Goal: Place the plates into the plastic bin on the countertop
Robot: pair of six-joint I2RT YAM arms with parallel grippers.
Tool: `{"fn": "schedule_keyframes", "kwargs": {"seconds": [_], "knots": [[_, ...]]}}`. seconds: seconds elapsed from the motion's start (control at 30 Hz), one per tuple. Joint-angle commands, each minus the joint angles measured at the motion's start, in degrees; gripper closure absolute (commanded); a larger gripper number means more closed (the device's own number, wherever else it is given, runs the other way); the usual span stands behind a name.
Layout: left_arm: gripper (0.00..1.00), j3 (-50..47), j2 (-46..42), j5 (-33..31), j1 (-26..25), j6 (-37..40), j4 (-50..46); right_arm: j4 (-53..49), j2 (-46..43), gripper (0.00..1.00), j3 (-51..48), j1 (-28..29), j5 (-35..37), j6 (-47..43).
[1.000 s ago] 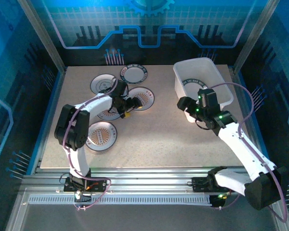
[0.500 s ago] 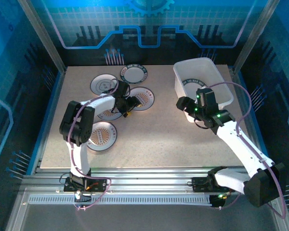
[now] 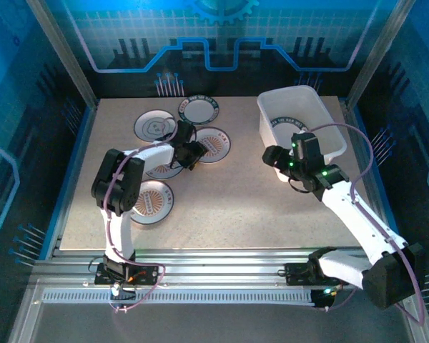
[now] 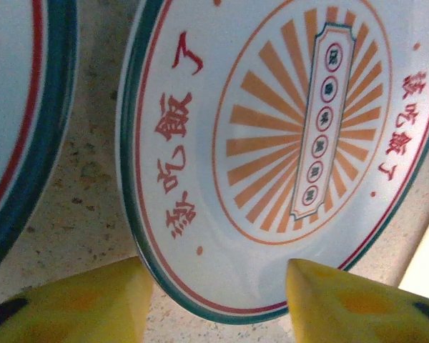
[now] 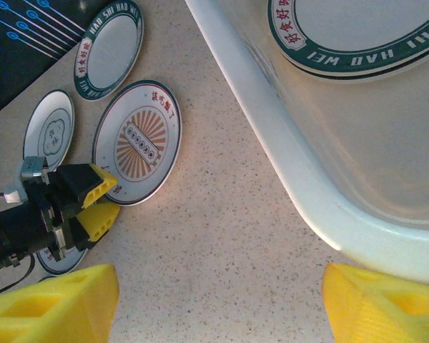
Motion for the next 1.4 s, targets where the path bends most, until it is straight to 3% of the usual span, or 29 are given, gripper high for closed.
{"fn": "schedule_keyframes", "kwargs": {"seconds": [0.0,0.13,0.37,1.1,1.37], "knots": [[0.55,-0.8,1.7,-1.6,-0.7,-1.4,2.0,0.2,-1.5,0.25,-1.1,0.0,0.0,-1.0],[0.67,-0.5,2.0,-1.8,-1.1,-1.4,1.7,0.5,-2.3,0.27,-1.9,-0.5,-0.5,-1.0],[0.78,-0.7,1.8,-2.3,-1.5,-1.3,1.4,1.4,-3.7,0.31,-3.1,-1.0,-0.6,-1.0],[0.93,-1.7,-0.6,-2.7,-2.3,0.8,1.3,1.9,-7.4,0.36,-6.2,-1.1,-0.3,0.1],[0.97,-2.7,-3.2,0.1,-2.3,3.6,2.2,1.5,-8.5,0.37,-6.9,-1.2,-0.3,0.6]]}}
